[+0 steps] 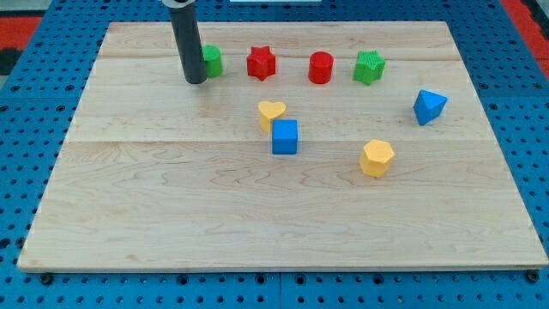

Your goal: Push the red circle slightly top

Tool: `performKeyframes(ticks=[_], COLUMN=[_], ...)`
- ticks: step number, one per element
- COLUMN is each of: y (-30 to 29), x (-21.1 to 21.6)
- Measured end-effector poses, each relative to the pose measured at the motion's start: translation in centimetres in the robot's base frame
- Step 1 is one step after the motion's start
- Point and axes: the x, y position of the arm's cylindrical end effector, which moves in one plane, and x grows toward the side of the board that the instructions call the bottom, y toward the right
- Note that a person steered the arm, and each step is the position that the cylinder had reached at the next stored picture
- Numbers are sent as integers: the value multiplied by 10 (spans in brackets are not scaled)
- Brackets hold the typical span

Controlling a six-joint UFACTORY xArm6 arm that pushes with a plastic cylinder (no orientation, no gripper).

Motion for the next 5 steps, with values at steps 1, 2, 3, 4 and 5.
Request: performKeyframes(ticks=[1,2,3,4,5], y=[16,71,101,152,170], x=[0,-9,-1,26,58])
